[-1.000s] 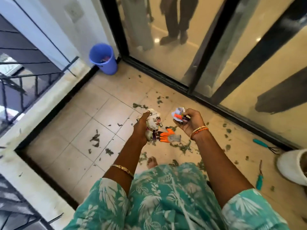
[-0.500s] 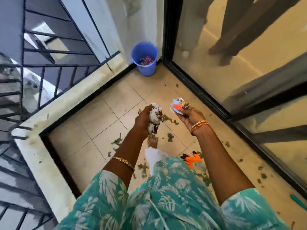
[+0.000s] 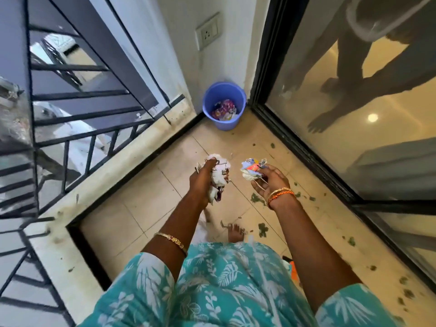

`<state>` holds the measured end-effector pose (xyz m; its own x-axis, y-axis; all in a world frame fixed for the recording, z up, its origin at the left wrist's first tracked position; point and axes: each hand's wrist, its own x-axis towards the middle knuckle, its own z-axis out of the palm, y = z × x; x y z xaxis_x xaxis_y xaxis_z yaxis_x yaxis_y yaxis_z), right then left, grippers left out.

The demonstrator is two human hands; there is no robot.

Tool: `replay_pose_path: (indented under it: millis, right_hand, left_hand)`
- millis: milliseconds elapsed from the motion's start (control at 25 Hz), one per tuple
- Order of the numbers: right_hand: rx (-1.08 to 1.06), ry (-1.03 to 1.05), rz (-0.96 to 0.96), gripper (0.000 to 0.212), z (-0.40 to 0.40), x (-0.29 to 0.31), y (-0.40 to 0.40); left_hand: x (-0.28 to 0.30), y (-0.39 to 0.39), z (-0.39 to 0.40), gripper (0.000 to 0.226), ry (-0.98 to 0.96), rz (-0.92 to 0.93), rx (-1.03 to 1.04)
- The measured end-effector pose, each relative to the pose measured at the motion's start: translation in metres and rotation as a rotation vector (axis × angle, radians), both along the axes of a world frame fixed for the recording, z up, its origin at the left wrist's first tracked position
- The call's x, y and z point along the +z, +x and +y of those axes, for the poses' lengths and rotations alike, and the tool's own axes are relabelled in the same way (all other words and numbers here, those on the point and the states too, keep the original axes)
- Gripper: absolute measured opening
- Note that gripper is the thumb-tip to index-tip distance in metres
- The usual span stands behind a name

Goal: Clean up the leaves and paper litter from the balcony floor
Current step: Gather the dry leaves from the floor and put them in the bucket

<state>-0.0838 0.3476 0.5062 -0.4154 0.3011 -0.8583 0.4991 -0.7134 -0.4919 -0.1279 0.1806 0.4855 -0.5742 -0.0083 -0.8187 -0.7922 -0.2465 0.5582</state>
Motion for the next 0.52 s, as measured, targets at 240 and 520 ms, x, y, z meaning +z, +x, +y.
replay_pose_path:
  millis: [240,520]
  right_hand:
    - [-0.118,-0.06,0.001,0.018,-0.013,-0.044,-0.123]
    - [-0.232,-0.119,0.032,0.013,-0.004,-0.178,-0.272]
  left_hand:
    - [-0.039,-0.138,-0.01,0.038,0.032,-0.034,-0.094]
    - [-0.18,-0.298,0.027,0.022,0.131,-0.077,-0.216]
